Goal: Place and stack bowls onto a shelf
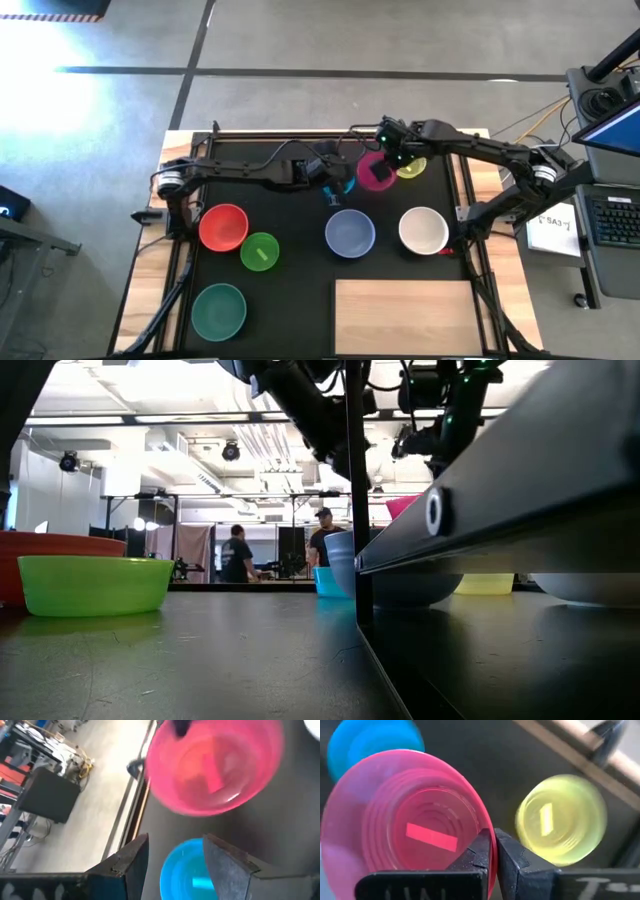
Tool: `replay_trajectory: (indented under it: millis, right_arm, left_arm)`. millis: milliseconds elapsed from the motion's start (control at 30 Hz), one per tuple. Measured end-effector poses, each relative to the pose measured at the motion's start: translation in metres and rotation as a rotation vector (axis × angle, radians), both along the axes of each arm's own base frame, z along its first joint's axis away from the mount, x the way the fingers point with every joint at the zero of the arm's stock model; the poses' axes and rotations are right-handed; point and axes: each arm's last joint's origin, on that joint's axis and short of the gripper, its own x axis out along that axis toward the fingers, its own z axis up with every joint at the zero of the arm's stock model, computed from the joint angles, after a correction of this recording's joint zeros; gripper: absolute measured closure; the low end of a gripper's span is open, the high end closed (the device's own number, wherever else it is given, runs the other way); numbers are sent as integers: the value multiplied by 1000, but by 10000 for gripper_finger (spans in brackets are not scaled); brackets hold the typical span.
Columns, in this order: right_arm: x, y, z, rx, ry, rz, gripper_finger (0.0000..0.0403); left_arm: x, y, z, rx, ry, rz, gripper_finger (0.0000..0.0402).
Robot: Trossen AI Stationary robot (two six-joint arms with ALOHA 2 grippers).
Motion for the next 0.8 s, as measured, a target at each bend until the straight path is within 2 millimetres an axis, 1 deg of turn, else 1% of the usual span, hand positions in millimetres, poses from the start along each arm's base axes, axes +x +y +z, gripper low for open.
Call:
replay_trajectory:
  millis: [100, 200, 333, 433, 600, 700, 800]
  right_arm:
    - [-1, 11, 1, 67, -1, 12, 395]
    - [0, 21, 6, 128, -56, 24, 395]
    - [1, 44, 15, 192, -119, 56, 394]
    - [6, 72, 18, 240, -135, 93, 394]
    - [13, 131, 16, 308, -115, 159, 394]
    - [11, 164, 12, 350, -71, 167, 394]
    - [3, 194, 10, 382, -29, 156, 394]
  left_arm:
    - [-6, 4, -3, -7, 69, 7, 232]
    - [-13, 10, -4, -16, 120, 25, 232]
    - [-24, 20, -1, -40, 164, 68, 232]
    - [-32, 30, -3, -60, 190, 104, 232]
    - [-45, 42, -13, -159, 201, 87, 232]
    - [-48, 45, -17, -188, 199, 94, 232]
    - [-50, 43, -17, -190, 181, 88, 232]
